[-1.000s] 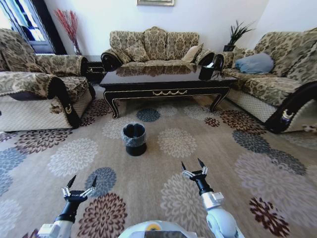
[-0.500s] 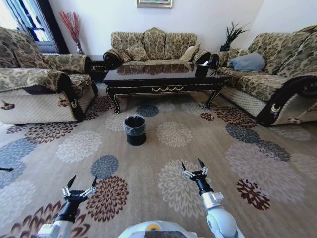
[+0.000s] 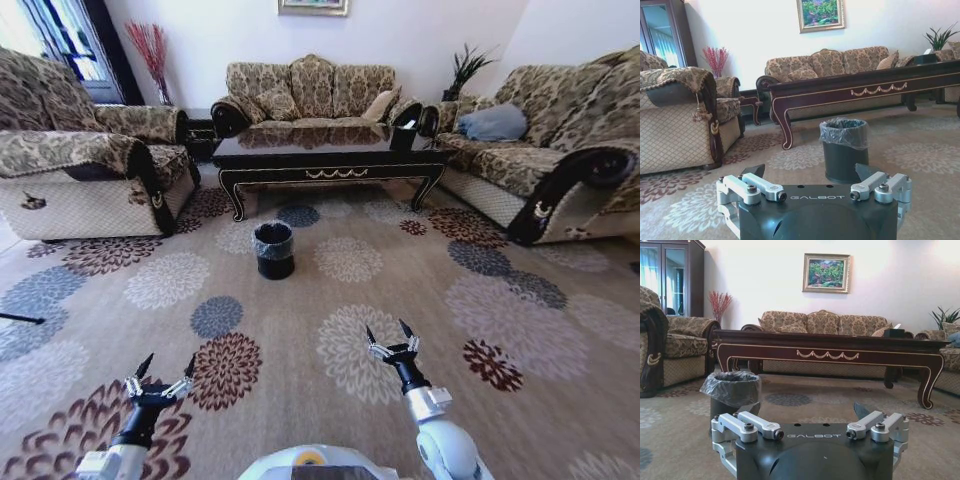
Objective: Move to the front of the table and pick up the trash from the floor, then place it into the trash bin.
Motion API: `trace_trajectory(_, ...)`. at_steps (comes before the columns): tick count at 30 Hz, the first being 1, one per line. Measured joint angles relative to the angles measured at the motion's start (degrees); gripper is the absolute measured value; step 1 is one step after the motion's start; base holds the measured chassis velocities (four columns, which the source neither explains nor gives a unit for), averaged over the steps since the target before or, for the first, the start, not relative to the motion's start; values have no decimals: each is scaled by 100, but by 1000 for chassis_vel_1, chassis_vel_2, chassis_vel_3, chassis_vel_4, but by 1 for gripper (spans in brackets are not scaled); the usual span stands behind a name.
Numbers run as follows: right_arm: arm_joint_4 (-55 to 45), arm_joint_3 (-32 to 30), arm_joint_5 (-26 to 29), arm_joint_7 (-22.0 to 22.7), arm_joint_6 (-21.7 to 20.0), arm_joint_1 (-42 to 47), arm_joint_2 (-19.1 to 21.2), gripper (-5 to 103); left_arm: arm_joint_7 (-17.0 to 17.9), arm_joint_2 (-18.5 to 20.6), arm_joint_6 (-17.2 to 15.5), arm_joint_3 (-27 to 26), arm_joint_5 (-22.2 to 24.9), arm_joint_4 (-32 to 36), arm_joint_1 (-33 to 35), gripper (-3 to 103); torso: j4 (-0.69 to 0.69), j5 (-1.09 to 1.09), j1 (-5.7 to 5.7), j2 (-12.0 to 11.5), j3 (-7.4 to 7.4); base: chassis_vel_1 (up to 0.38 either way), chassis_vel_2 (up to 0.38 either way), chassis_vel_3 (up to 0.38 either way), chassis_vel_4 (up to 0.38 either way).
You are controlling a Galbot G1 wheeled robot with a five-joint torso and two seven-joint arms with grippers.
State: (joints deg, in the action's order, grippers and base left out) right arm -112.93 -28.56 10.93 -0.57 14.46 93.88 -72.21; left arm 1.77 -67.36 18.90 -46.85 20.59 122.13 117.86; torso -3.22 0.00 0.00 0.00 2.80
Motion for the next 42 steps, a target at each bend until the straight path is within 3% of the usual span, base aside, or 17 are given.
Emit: trace_trajectory(42, 0, 0, 0, 0, 1, 0, 0, 100, 0, 0, 0, 0, 0, 0, 0, 100, 1, -1, 0, 0, 0, 141, -154, -139, 156)
